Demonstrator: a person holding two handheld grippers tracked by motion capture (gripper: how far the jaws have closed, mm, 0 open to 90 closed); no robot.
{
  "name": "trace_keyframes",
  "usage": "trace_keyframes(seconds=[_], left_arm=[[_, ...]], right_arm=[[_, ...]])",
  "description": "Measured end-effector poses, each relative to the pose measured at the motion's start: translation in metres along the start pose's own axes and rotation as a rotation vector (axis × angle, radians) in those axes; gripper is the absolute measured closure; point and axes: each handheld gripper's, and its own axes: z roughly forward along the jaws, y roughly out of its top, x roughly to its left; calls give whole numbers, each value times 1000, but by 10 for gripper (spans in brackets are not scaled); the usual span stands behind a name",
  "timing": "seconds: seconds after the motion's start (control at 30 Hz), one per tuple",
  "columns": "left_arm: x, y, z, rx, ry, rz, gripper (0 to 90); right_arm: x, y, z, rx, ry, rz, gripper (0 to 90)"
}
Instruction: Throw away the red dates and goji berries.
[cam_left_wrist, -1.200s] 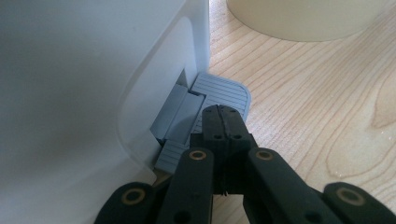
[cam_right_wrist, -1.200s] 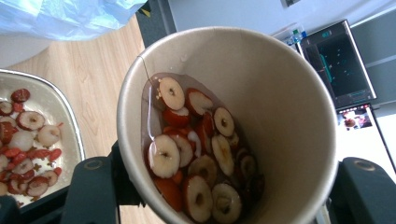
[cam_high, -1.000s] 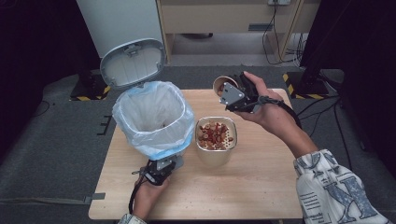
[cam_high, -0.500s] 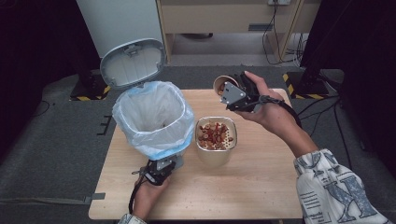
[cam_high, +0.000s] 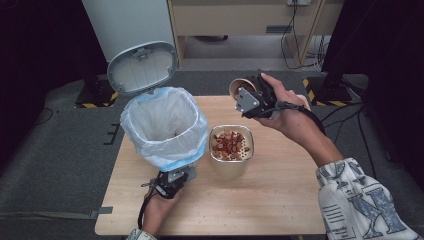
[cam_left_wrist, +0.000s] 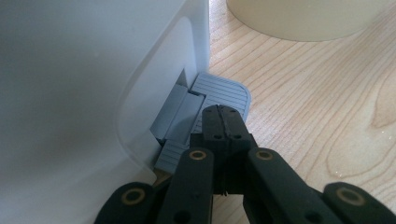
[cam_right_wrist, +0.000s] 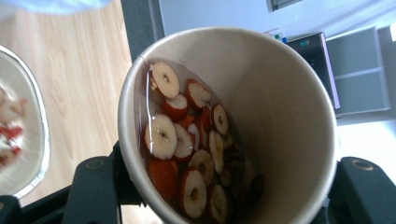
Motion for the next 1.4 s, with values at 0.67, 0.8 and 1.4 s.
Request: trace_keyframes(seconds=[0.67, 0.8, 1.4], left_arm=[[0, 0, 0, 0, -2, 0, 895], [0, 0, 0, -1, -1, -1, 895], [0, 0, 0, -1, -4, -4, 895]], right_arm=[[5, 2, 1, 10, -6, -42, 360], [4, 0, 1, 8, 3, -26, 360], [6, 9, 0, 63, -56, -208, 363]])
